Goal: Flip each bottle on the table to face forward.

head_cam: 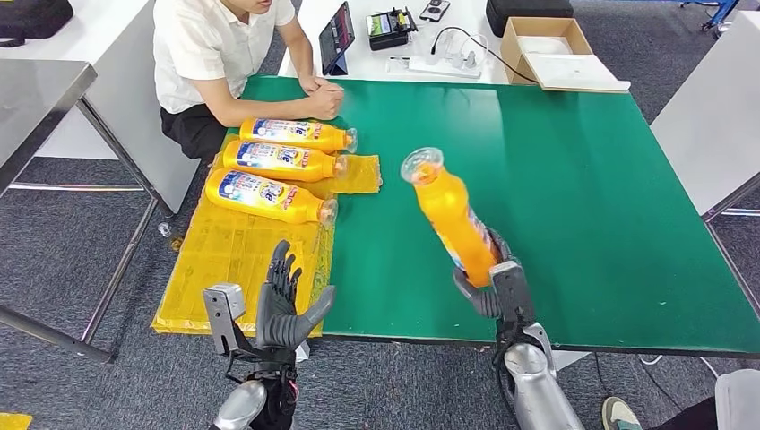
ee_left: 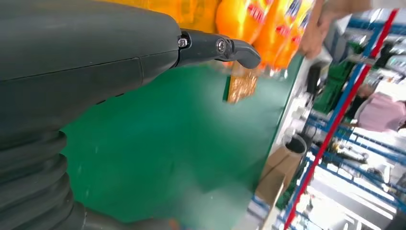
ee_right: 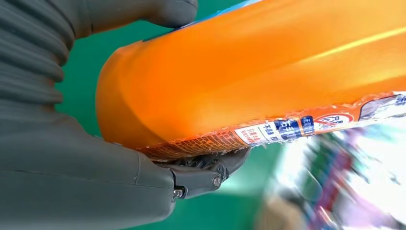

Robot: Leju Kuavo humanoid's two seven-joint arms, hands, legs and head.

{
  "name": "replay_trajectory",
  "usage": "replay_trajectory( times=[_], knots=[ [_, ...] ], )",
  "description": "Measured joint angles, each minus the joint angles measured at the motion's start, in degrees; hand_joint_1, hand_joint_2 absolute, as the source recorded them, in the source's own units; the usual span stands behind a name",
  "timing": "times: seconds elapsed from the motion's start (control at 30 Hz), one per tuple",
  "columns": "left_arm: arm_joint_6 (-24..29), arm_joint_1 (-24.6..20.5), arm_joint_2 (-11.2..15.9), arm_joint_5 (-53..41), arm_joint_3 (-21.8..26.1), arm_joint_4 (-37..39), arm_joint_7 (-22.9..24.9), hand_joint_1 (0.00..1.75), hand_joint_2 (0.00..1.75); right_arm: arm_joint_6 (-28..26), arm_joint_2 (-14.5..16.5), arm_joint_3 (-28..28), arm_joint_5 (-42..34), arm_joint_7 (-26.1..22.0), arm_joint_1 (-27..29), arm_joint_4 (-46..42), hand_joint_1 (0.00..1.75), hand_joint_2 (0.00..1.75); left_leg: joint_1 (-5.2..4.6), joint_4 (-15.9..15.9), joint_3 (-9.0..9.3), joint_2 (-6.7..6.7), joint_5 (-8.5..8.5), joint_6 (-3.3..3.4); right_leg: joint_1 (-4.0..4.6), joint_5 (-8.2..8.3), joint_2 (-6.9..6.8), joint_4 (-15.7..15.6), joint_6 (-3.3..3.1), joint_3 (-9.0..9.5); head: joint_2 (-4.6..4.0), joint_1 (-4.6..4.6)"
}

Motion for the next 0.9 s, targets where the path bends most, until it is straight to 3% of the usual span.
replay_trajectory(
  times=[0.07,0.17,0.3,0.43,0.53,0.9],
  knots=[
    [1.2,0.1,0.4,-1.5,0.0,0.1,-1.3,0.00,1.75,-3.0,1.1,0.5,-1.3,-1.4,2.0,-4.4,1.75,1.75,-0.01,0.0,-0.01,0.00,-0.01,0.00,0.00,0.00,0.00,0.0,0.00,-0.02,0.00,-0.02],
    [0.9,0.4,0.9,-3.4,-0.2,0.1,-2.1,0.00,1.75,-5.3,2.3,2.4,-2.1,0.4,4.8,-10.6,1.75,1.75,0.02,0.0,-0.01,0.00,-0.02,-0.01,0.02,-0.02,0.00,0.0,0.00,-0.04,0.00,-0.02],
    [-0.4,0.5,1.1,-3.2,-0.4,0.0,-1.6,0.00,1.75,-5.5,2.4,3.5,-2.2,1.1,5.2,-11.8,1.75,1.75,0.03,0.0,-0.02,0.01,-0.02,-0.01,0.03,-0.02,0.01,0.0,0.00,-0.06,0.00,-0.02],
    [-7.4,0.9,1.7,-0.8,-2.0,-1.2,0.7,0.00,1.75,-1.5,2.9,12.7,-0.1,1.3,5.4,-12.7,1.75,1.75,0.06,0.0,-0.03,0.05,-0.01,-0.02,0.06,-0.02,0.02,0.0,-0.01,-0.10,0.00,-0.01],
    [-7.4,0.7,1.7,-0.9,-2.5,-1.5,0.7,0.00,1.75,0.4,3.2,17.6,1.5,-0.1,5.3,-12.1,1.75,1.75,0.06,0.0,-0.04,0.03,0.00,-0.01,0.06,-0.02,0.01,0.0,-0.01,-0.10,0.00,-0.01],
    [-10.7,-0.1,1.8,2.7,-3.1,-3.0,-0.7,0.00,1.75,3.9,3.2,24.4,0.8,-3.9,4.6,-10.8,1.75,1.75,0.04,0.0,-0.06,0.04,0.00,-0.01,0.04,-0.02,0.01,0.0,-0.01,-0.12,0.00,-0.01]
  ],
)
